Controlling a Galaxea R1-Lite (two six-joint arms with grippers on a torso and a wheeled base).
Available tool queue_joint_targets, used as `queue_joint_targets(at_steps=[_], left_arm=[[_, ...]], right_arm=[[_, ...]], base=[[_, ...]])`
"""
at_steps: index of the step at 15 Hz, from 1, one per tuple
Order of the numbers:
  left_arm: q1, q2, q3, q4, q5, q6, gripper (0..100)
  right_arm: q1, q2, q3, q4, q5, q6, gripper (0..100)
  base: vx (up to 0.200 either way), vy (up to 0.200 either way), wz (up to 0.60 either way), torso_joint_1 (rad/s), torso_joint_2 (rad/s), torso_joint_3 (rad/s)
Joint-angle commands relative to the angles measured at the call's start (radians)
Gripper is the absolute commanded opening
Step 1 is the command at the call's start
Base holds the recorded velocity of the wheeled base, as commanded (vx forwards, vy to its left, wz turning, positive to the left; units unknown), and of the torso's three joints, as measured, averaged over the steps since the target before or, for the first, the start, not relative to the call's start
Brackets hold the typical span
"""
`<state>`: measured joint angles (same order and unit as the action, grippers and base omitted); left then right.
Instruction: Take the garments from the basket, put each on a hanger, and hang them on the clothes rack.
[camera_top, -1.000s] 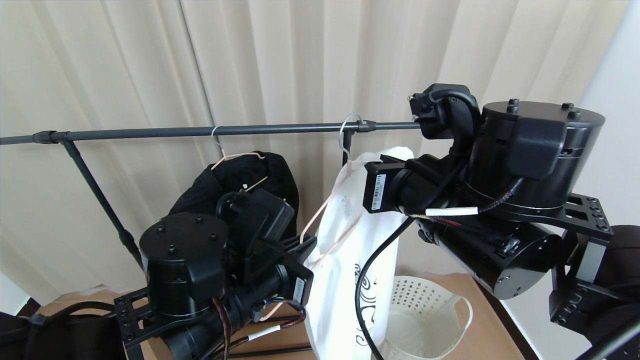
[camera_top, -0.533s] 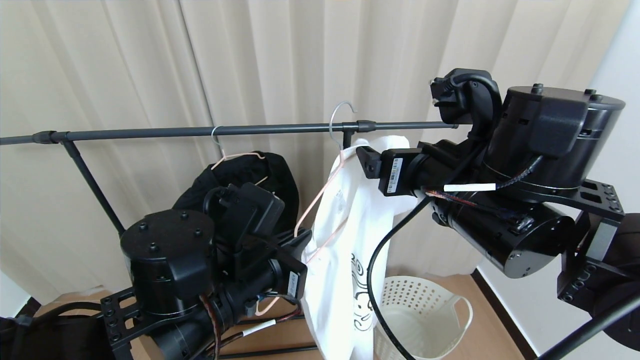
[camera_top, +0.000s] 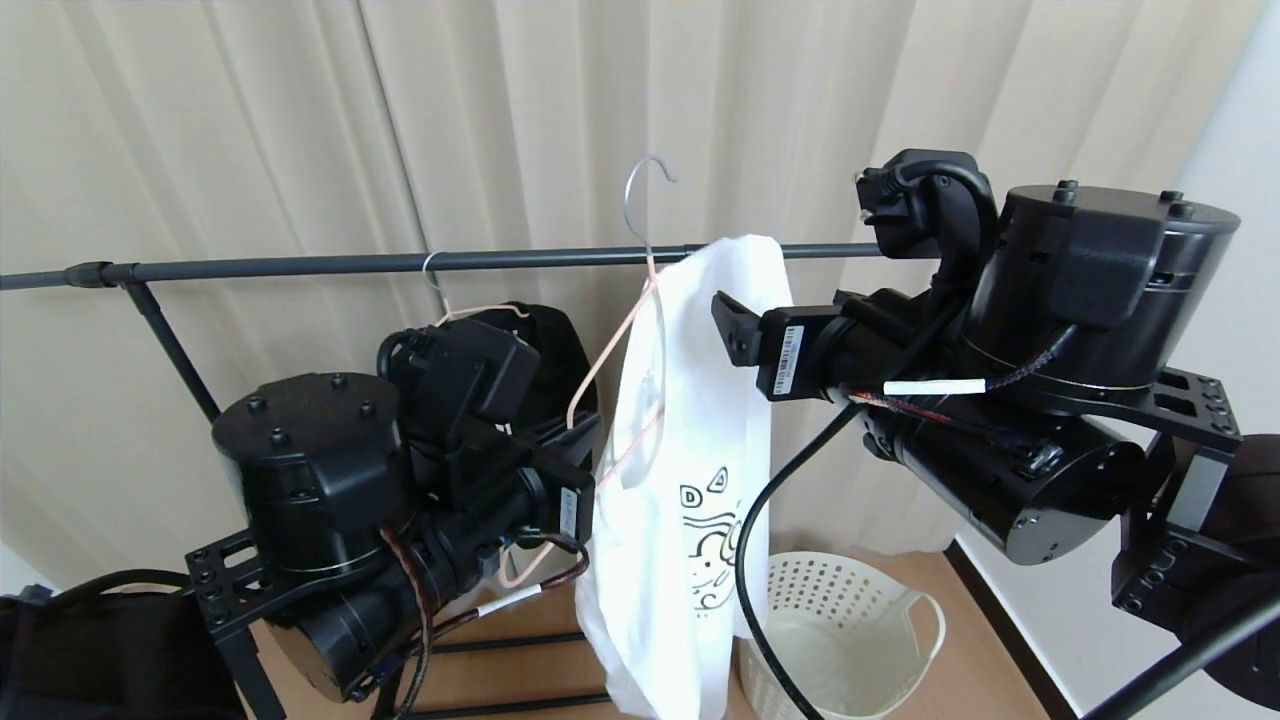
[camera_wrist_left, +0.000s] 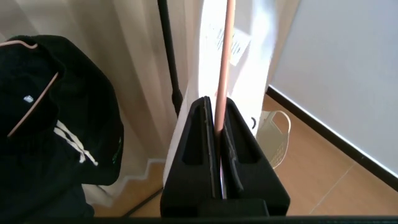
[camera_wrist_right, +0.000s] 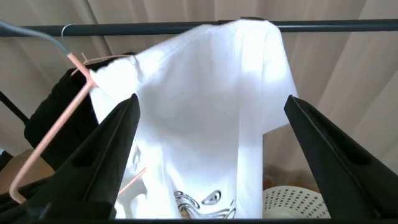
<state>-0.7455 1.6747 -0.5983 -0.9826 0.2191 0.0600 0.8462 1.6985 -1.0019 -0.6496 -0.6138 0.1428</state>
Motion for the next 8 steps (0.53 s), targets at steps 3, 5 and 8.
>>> queue_joint_targets(at_steps=[3, 5, 8], left_arm=[[0.015, -0.024, -0.006, -0.002, -0.004, -0.002, 0], [0.029, -0.047, 0.006, -0.001, -0.027, -0.034, 0], [0.071, -0.055, 0.051, -0.001, -0.119, -0.065, 0]], right_arm=[[0.001, 0.007, 0.026, -0.001, 0.008, -0.015, 100], [-0.001, 0.004, 0.039, -0.005, 0.026, -0.022, 100], [-0.056, -0.054, 0.086, -0.004, 0.111, -0.058, 100]], base=[[0.0, 0.0, 0.0, 0.0, 0.0, 0.0], [0.0, 0.0, 0.0, 0.0, 0.0, 0.0], [0.0, 0.0, 0.0, 0.0, 0.0, 0.0]])
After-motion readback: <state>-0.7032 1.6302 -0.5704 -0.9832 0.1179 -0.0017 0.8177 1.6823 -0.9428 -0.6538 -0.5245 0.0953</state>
